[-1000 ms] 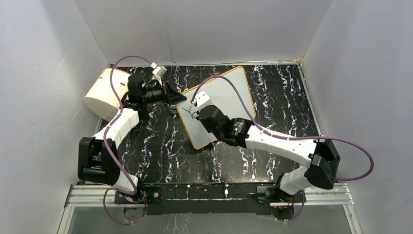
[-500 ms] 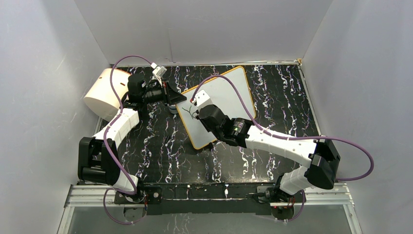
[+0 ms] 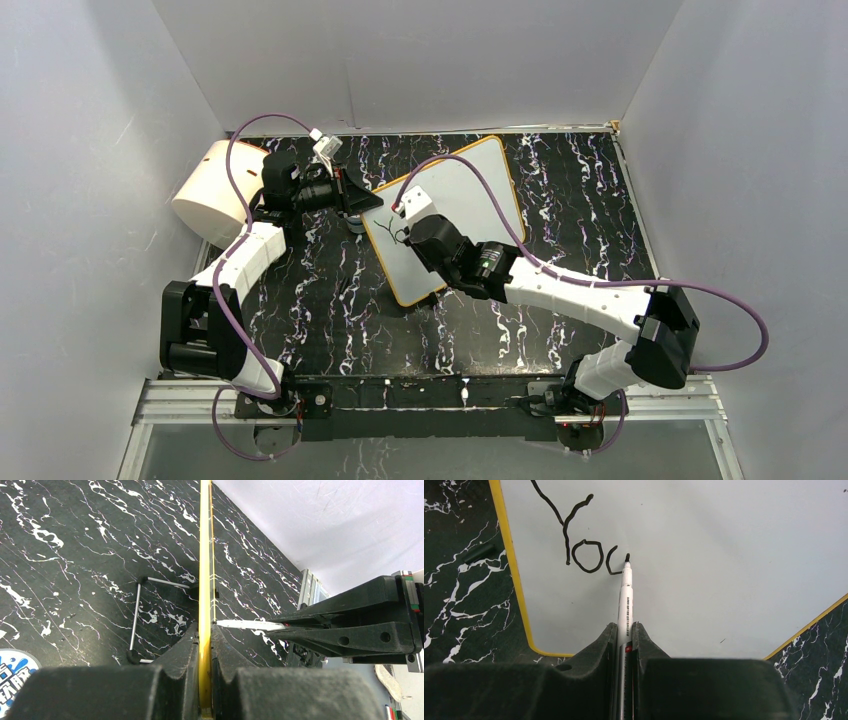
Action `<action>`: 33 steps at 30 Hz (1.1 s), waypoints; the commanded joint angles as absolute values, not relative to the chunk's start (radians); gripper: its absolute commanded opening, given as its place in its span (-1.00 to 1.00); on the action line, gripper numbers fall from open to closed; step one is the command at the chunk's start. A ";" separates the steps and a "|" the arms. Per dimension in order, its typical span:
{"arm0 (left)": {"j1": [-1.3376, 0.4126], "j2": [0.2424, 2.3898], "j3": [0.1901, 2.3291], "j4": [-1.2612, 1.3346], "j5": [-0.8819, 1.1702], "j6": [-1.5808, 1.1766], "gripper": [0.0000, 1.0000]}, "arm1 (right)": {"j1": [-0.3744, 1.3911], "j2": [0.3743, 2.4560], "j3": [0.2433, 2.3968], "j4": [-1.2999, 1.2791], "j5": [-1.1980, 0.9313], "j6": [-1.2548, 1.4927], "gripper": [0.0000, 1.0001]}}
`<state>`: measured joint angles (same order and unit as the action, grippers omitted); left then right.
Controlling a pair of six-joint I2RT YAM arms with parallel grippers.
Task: Write a sentence on the whiteboard
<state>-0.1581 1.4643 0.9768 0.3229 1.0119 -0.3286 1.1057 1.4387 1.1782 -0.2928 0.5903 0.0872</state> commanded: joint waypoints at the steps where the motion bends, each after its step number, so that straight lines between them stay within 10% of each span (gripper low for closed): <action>1: -0.185 1.492 0.953 0.255 1.055 -0.284 -1.00 | 1.097 1.408 1.160 -0.305 0.571 0.111 -1.00; 33: -0.184 1.494 0.954 0.245 1.050 -0.278 -1.00 | 1.035 1.298 1.103 -0.214 0.575 0.083 -1.00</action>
<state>-0.1577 1.4651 0.9768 0.3252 1.0145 -0.3283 1.0630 1.3354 1.1141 -0.2794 0.5724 0.0971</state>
